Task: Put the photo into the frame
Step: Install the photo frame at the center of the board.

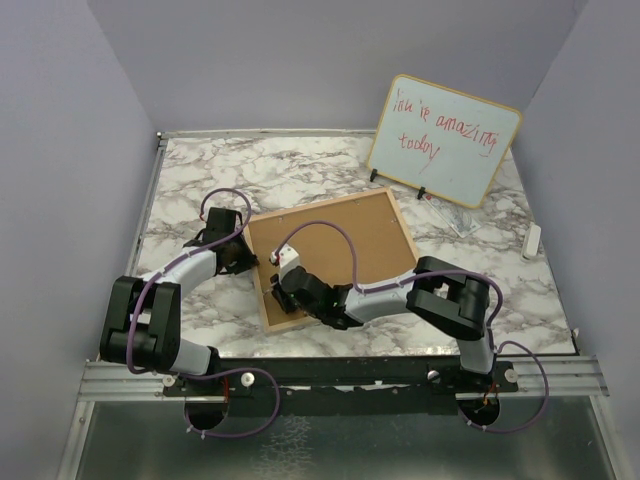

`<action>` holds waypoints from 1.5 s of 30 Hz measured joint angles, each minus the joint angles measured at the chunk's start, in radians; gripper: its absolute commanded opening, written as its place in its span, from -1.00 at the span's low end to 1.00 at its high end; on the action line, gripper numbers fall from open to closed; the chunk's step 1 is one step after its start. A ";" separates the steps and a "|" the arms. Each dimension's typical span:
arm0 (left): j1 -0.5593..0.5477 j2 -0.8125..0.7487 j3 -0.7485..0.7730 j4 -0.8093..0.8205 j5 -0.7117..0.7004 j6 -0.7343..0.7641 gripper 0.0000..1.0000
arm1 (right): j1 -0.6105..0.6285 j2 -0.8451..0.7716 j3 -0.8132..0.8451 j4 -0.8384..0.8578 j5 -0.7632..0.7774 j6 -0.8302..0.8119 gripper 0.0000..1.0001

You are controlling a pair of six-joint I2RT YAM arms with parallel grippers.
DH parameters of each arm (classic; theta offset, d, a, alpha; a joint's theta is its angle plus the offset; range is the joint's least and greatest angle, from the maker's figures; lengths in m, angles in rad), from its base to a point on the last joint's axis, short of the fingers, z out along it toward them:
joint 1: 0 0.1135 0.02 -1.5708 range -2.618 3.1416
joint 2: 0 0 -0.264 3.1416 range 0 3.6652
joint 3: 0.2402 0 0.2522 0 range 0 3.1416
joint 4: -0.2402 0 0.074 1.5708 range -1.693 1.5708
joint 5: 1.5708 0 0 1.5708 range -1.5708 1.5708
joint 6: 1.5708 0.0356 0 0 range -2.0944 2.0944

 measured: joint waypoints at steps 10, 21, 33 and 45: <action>0.005 0.000 -0.005 0.008 0.010 0.000 -0.99 | 0.013 0.046 0.060 0.000 -0.042 -0.064 -0.57; 0.006 -0.016 -0.032 0.044 0.020 -0.002 -1.00 | 0.028 0.085 0.131 -0.054 0.045 -0.055 -0.86; 0.010 -0.016 -0.037 0.055 0.026 -0.004 -1.00 | 0.031 0.087 0.118 -0.029 0.053 -0.043 -0.94; 0.019 -0.020 -0.077 0.143 0.031 -0.019 -1.00 | 0.042 0.127 0.168 -0.041 0.177 -0.012 -0.99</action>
